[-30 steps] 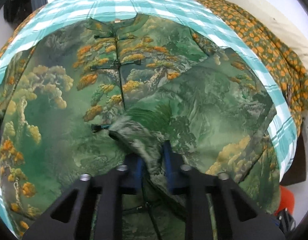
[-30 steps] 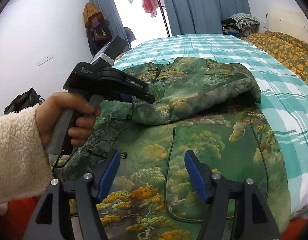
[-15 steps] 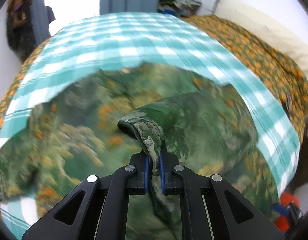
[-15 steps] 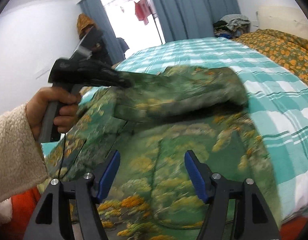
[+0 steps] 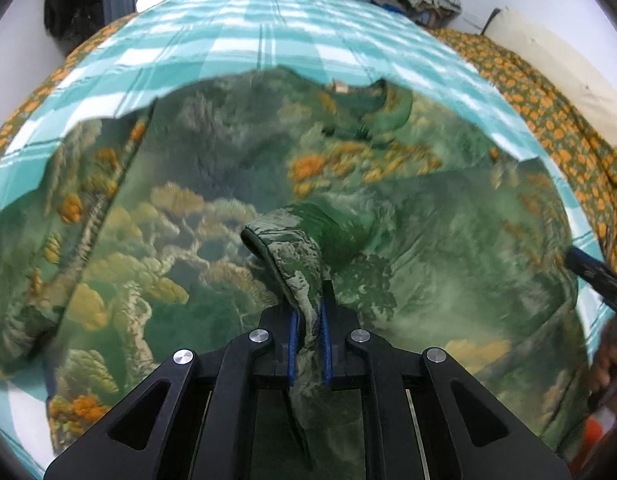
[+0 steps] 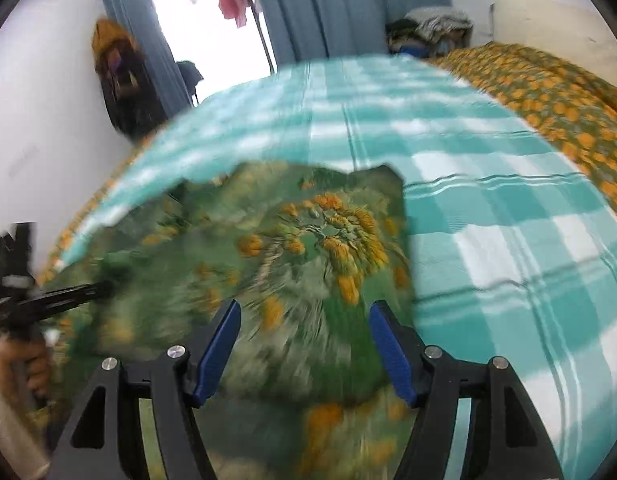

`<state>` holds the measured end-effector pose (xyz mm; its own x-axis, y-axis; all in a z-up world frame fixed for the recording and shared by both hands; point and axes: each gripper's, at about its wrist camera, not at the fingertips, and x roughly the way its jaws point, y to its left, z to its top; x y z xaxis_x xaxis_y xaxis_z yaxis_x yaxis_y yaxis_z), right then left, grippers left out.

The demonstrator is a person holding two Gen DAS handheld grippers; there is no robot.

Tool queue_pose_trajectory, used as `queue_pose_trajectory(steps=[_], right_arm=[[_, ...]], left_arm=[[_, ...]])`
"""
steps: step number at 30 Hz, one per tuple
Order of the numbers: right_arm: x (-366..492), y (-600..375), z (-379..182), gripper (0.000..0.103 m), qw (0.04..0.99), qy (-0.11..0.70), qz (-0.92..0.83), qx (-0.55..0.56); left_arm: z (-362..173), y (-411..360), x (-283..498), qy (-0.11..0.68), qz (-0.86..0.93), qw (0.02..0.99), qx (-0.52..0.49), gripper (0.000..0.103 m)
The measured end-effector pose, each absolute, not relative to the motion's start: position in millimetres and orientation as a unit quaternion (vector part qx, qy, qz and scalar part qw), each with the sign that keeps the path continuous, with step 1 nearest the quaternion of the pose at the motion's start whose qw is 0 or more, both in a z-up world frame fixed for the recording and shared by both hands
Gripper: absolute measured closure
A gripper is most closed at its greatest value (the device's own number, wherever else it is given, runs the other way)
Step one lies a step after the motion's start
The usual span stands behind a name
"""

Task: Fold large clothes
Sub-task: 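Grasp the other sleeve with the left tool and fold it across the front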

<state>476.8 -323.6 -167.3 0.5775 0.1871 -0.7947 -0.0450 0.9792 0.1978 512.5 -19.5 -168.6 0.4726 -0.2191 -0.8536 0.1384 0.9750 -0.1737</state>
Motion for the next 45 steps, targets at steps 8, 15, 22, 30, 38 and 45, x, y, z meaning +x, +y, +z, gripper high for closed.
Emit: queue_pose_trajectory(steps=[8,15,22,30,38,45], right_arm=[[504,-306,-203,0.034,0.847,0.529,0.05,0.015],[547,-308,-145,0.034,0.894,0.447,0.024,0.021],[582,-305,-222,0.033,0.854,0.516,0.029,0.05],[543,-301,-189,0.034,0.863,0.504,0.015,0.024],[491,-266,-204,0.033,0.858,0.51,0.039,-0.048],[434,-273,-131,0.033,0.896,0.441,0.041,-0.008]], left_arm=[[-191,-14,513,0.494,-0.116,0.86,-0.051,0.087],[-195,-11,508,0.479,-0.118,0.868,-0.058,0.087],[-199,-11,504,0.468,-0.116,0.874,-0.052,0.086],[-201,-9,500,0.467,-0.116,0.875,-0.055,0.086],[-191,-23,499,0.47,-0.096,0.877,-0.013,0.084],[-146,-8,452,0.453,-0.09,0.887,-0.004,0.013]])
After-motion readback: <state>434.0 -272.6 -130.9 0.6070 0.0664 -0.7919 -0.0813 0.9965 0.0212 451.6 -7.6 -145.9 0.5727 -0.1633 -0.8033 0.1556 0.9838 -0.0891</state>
